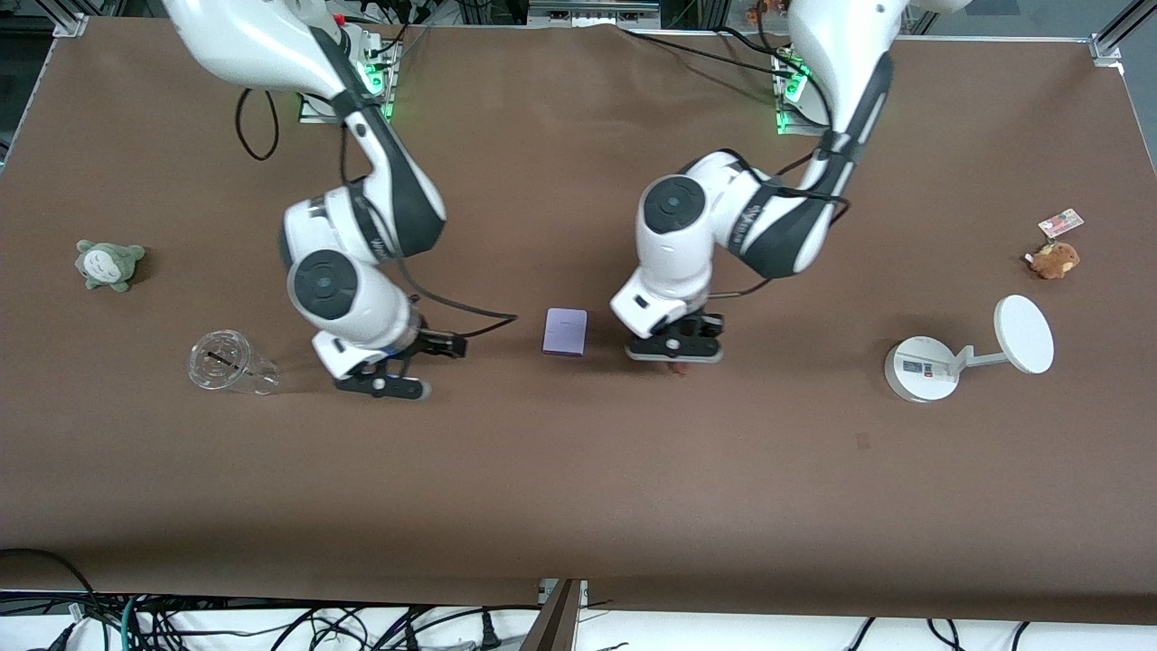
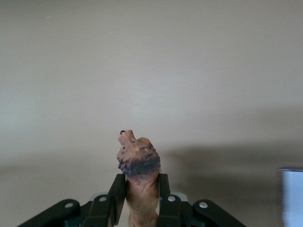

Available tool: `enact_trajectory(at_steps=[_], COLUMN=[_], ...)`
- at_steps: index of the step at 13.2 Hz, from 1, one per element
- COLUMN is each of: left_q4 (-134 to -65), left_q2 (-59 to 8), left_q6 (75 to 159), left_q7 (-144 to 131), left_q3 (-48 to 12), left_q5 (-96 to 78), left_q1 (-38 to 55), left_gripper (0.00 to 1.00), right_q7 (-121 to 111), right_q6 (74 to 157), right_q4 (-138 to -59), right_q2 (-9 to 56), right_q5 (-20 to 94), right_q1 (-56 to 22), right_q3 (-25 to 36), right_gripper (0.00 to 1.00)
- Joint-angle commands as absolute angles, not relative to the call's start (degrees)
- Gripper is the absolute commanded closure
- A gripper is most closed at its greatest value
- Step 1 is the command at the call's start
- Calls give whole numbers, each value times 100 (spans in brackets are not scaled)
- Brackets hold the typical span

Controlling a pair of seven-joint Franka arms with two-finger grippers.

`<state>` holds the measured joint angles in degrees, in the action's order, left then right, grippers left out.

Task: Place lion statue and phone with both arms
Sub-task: 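Carry the lion toward the lamp while the right gripper grasps the phone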

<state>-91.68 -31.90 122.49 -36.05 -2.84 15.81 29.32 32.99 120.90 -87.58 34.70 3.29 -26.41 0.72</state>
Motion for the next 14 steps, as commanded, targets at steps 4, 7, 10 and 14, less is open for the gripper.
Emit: enact_trajectory(at_steps=[4, 7, 10, 14], left_q4=[-9299, -9325, -9360, -9772], left_q2=[-3243, -3366, -3384, -3358], left_q6=[11715, 11873, 11987, 12488], left_q7=[-1821, -1608, -1197, -1063], left_q3=[-369, -360, -369, -369], left_q5=[1643, 1635, 1635, 1635], left_q1=[1549, 1118, 704, 353], left_gripper=[98, 99, 99, 98], right_q7=[4630, 5096, 5142, 5274], right_q6=[13059, 13543, 13667, 13974], right_q4=[-8657, -8649, -8648, -8648], right_q2=[4007, 4297, 4429, 4623], right_q5=[378, 325, 308, 220], right_q1=[-3514, -3927, -4157, -4368], right_q3=[114, 114, 123, 149], right_gripper=[0, 0, 0, 0])
